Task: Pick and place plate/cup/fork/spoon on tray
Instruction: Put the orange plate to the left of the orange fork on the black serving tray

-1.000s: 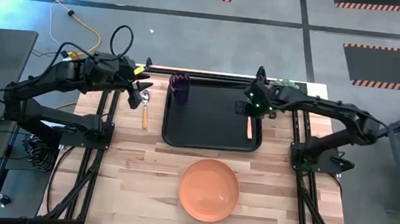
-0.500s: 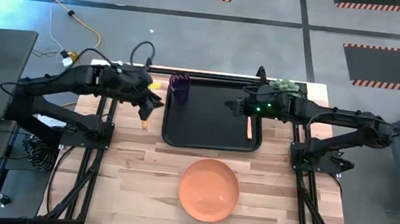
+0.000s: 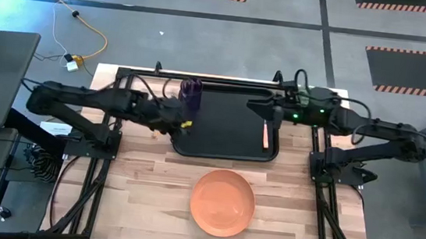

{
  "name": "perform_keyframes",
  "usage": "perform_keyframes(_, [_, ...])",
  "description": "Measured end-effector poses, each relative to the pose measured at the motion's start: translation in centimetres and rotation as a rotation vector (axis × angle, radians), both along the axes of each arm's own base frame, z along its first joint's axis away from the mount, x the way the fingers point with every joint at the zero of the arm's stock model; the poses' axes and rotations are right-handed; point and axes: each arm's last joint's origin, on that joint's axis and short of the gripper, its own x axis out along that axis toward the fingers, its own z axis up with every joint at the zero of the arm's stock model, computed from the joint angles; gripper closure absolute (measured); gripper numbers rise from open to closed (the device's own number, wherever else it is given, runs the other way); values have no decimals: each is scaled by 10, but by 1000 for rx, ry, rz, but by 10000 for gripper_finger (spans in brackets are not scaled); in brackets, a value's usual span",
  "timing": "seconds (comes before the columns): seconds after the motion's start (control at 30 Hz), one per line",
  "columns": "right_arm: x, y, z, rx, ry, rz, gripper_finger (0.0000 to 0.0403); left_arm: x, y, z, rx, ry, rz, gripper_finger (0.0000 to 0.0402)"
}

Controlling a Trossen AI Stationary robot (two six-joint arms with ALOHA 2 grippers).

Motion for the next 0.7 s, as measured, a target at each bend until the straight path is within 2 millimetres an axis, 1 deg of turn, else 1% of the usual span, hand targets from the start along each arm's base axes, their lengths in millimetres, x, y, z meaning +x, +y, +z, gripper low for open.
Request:
perform_keyframes(0.13, [-14, 2, 9, -38, -37, 6, 268, 15, -13, -15, -35, 43, 16, 271])
perform_keyframes(0.33, [-27, 4, 16, -35, -72, 20, 268, 37, -36, -42, -82, 109, 31, 271])
perform_keyframes(0.5, [-31, 6, 17, -35, -72, 74, 268, 58, -53, -64, -107, 115, 35, 271])
perform_keyframes(0.7, [-31, 9, 17, -46, -73, 179, 268, 73, -63, -94, -95, 184, 93, 271])
